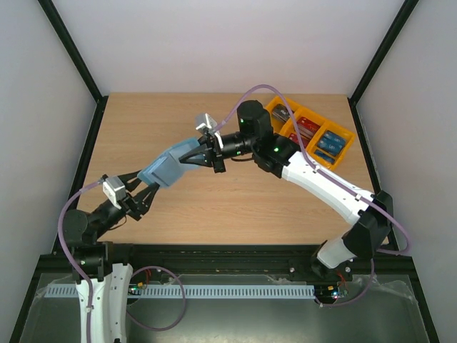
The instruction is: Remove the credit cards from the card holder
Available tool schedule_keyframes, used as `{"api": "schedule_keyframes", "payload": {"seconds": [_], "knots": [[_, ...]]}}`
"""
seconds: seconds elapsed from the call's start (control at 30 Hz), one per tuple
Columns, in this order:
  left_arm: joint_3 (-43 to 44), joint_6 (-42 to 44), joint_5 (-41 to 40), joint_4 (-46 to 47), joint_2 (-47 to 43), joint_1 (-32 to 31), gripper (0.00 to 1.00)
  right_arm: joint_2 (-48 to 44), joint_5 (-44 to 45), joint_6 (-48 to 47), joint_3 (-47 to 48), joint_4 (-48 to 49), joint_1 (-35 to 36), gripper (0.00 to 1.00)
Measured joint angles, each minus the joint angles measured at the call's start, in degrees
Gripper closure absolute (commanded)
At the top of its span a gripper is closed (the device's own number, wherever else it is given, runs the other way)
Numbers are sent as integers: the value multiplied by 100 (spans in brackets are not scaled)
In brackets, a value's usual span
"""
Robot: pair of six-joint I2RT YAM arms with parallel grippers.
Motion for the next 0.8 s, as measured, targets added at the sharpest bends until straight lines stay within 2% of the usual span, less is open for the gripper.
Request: {"api": "schedule_keyframes", "payload": {"seconds": [0.43,0.57,0.67,0.8], "knots": [[-223,-496,-210,542,0,0,41,240,-173,597,-11,638,160,98],[-299,-579,-262,638,2,0,43,476,-44,603,76,638,326,98],[-328,-623,-308,647,4,2,51,732,26,542,258,501,461,98],[-334,-667,-313,627,4,0,83,901,94,398,396,293,527,96]]}}
